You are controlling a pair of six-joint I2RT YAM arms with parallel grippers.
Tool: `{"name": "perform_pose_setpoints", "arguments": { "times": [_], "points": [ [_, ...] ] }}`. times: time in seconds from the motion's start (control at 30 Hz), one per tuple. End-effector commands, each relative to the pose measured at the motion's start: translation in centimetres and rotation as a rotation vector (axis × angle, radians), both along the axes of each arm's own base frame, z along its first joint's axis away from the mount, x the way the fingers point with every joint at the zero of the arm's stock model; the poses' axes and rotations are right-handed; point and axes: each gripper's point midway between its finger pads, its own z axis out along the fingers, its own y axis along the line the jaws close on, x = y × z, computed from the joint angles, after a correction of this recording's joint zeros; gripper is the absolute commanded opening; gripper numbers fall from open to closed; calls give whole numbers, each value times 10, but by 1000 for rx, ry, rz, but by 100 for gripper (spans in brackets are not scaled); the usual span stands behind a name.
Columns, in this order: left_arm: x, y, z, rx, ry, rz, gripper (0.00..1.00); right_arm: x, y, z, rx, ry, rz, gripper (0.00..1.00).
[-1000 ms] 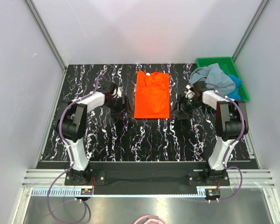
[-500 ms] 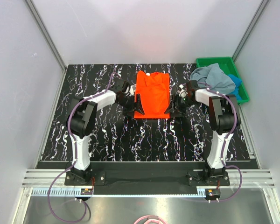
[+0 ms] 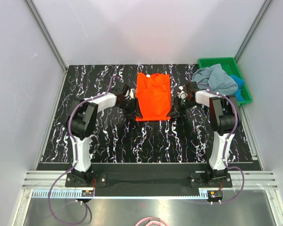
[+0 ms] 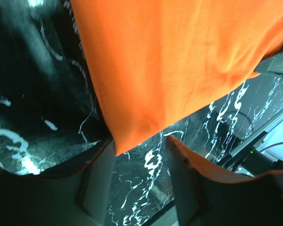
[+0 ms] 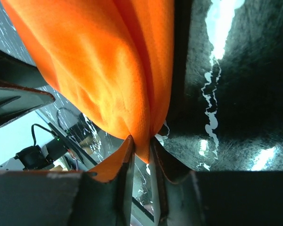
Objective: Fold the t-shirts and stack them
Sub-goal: Fold the tshirt
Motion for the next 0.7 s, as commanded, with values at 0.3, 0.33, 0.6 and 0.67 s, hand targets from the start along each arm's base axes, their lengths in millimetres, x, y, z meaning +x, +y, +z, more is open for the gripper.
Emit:
{"name": "perform_pose_setpoints", "arguments": {
  "times": [0.3,0.33,0.6,0.67],
  "points": [
    [-26,7,22,-17,19,-7,0,-16,7,40,53,-77,57,0],
    [-26,8,27,-23,10,-13,0,-17,6,43,54,-86,61,0],
    [-24,4,107,-121,-146,-42,0,-31,8,100,96,-180,83,0],
    [-25,5,120,-132,-168,-39,0,-37,7,107,98,-190,80,0]
  ]
}}
